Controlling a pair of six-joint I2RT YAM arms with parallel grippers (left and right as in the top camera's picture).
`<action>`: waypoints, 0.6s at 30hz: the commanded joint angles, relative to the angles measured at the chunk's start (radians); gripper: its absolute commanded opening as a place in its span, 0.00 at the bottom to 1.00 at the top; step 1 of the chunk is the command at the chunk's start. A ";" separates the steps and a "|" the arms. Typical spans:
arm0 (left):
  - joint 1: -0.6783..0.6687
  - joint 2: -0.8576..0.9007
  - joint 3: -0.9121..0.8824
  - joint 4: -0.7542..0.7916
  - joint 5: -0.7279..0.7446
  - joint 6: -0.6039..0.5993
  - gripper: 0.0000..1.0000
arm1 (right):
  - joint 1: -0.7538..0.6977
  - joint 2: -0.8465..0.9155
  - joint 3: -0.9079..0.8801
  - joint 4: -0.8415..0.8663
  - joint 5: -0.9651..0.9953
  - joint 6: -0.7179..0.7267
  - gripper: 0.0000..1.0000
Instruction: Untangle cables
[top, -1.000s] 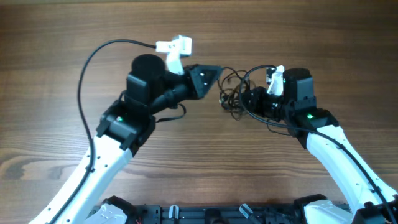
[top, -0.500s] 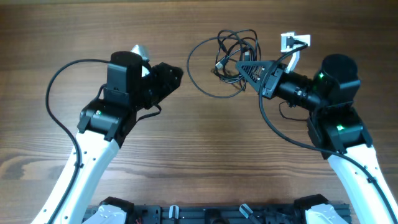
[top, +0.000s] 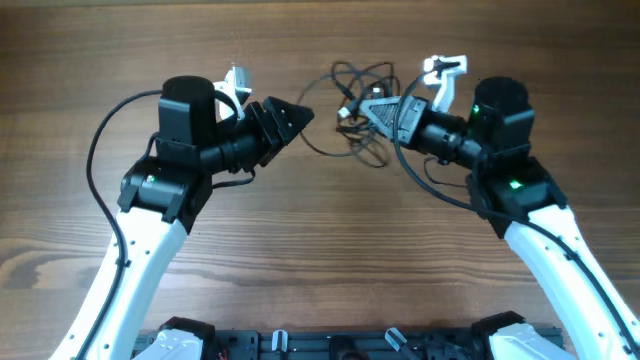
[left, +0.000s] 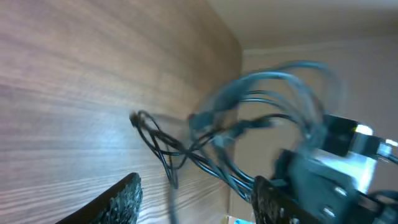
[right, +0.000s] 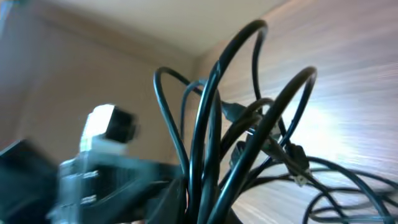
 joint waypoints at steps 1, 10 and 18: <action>-0.002 0.060 0.006 -0.048 0.001 -0.002 0.52 | 0.020 -0.001 0.016 0.040 -0.079 0.051 0.04; 0.072 0.057 0.006 -0.111 -0.230 -0.064 0.04 | 0.010 -0.001 0.016 -0.409 0.563 -0.109 0.13; 0.100 0.057 0.006 -0.204 -0.409 -0.086 0.04 | 0.009 -0.020 0.022 -0.198 0.173 -0.213 0.04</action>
